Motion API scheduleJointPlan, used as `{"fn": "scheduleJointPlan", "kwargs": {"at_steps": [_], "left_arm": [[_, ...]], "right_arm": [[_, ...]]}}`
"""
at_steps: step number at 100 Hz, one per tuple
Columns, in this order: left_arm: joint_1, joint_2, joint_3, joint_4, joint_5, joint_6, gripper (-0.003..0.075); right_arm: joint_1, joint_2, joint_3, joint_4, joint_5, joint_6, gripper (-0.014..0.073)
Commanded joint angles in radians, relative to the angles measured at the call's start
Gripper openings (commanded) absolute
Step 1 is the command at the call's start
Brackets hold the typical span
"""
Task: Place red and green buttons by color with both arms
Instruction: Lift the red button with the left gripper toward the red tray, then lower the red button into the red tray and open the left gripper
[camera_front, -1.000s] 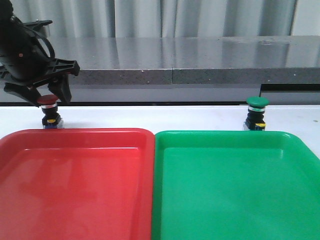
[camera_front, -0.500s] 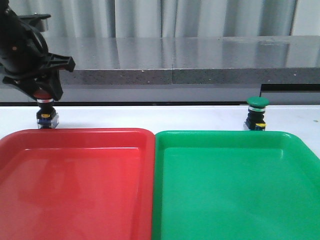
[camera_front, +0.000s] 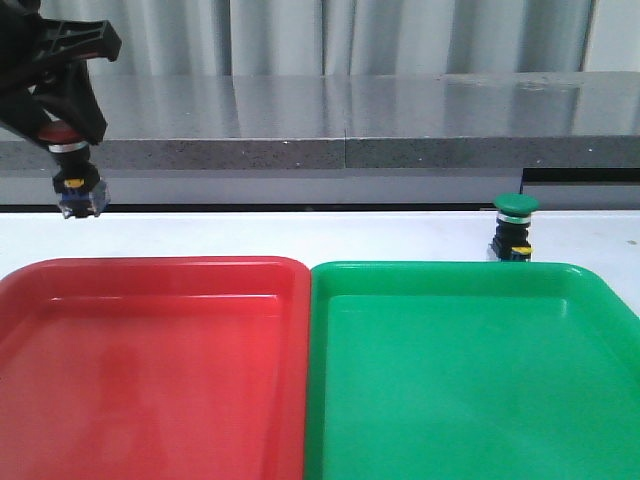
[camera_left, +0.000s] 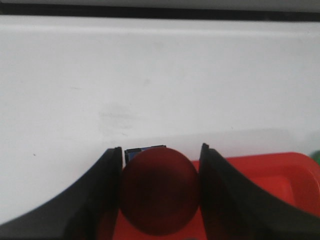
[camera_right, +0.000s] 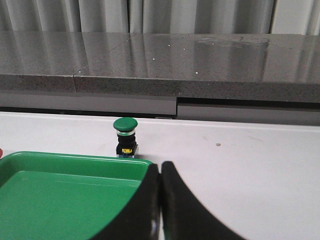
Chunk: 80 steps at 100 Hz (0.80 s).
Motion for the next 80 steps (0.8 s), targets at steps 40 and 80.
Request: {"fn": "scheduleJointPlan", "kwargs": {"at_steps": [40,80], "left_arm": [[-0.136,-0.112,0.23,-0.117,-0.224,-0.013,0.0122],[-0.142,-0.084,0.245,-0.117,-0.235,-0.013,0.0122]], "right_arm": [[0.003,-0.003,-0.014,0.001,-0.088,-0.002,-0.0067],[0.003,-0.003,-0.014,0.001,-0.088,-0.002,-0.0067]]}}
